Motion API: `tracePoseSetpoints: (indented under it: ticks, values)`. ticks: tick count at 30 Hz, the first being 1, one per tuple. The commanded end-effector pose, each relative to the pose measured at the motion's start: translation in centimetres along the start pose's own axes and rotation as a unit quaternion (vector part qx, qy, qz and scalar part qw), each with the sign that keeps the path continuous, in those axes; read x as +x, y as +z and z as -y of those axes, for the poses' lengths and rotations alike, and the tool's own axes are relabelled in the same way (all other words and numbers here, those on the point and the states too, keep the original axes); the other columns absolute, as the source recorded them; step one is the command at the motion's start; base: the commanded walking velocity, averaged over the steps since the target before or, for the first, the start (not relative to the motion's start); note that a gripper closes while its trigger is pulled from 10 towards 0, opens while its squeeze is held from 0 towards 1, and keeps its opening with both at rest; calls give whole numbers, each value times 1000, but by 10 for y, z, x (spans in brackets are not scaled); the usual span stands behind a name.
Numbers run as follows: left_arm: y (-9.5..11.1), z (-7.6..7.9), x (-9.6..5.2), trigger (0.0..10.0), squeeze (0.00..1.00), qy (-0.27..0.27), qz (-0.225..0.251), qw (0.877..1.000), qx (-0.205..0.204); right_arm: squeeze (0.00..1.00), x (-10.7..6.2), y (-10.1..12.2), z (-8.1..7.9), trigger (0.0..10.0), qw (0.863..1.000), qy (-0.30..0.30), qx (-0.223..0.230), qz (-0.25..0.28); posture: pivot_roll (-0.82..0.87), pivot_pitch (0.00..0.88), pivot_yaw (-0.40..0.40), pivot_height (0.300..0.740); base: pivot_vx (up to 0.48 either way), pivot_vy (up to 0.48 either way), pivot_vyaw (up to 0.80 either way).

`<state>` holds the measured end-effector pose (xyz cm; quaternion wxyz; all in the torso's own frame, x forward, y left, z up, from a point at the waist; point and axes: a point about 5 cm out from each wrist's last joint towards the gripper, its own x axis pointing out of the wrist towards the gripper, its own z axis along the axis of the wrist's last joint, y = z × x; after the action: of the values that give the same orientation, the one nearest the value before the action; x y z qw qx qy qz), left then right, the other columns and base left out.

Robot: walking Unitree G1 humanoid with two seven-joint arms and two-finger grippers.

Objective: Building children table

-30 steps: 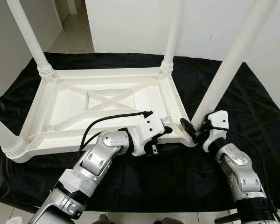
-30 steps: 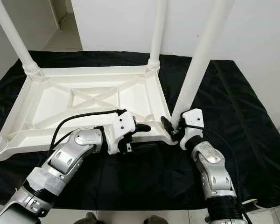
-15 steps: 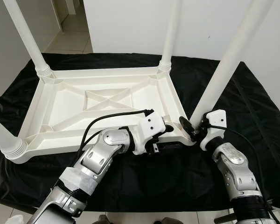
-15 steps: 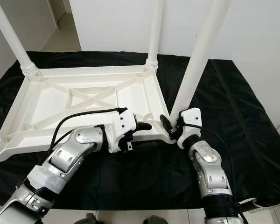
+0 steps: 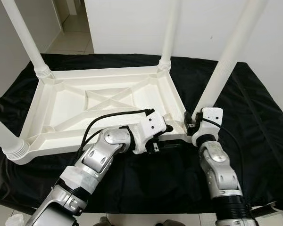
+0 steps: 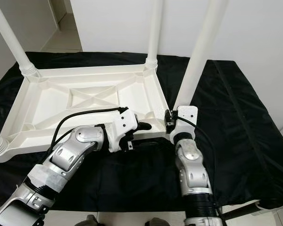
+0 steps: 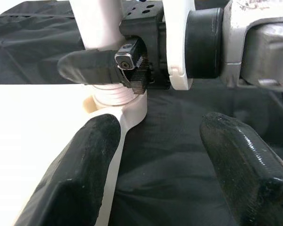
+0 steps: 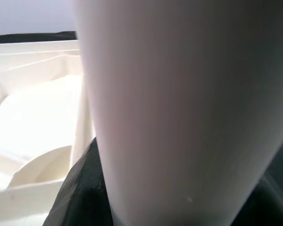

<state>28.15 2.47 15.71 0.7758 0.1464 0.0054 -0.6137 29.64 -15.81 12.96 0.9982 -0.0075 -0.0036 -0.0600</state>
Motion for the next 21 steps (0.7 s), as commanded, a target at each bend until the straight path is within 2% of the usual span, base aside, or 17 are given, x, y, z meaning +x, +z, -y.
tracePoseSetpoints:
  ticks: [1,4,5,8,13,14,16,17,21]
  values:
    - [2,-2,1,10000,0,-4,-5,1000,13,0,-3,-12,-2,10000,998,-50,-15,-36,-40,5,-5,740,0,0,0]
    - [2,-3,2,10000,0,-4,-7,1000,16,0,-4,-12,-3,10000,997,-66,-21,-39,-40,5,-5,740,0,0,0]
    - [1,-3,2,10000,0,-3,-8,1000,17,0,-7,-15,-6,10000,996,-80,-15,-45,-38,6,-6,740,0,0,0]
    - [1,-2,1,10000,0,-2,-9,1000,18,0,-12,-15,-16,10000,996,-74,2,-42,-40,7,-3,740,0,0,0]
    - [0,-2,1,10000,0,-3,-9,1000,18,0,-13,-12,-15,10000,997,-74,3,-36,-42,5,-1,740,0,0,0]
    - [1,-3,2,10000,0,-3,-8,1000,19,514,-12,-10,-9,10000,995,-89,5,-34,-45,7,-1,740,0,0,0]
    - [1,-3,2,10000,0,-3,-8,1000,19,514,-12,-10,-9,10000,995,-89,5,-34,-45,7,-1,740,0,0,0]
    - [1,-3,3,10000,0,-2,-8,1000,19,1000,-12,-10,-8,10000,995,-91,9,-32,-45,4,-1,740,0,0,0]
    - [4,-5,4,10000,0,0,-4,1000,23,1000,-13,-4,-2,10000,995,-94,12,-14,-41,4,-7,740,0,0,0]
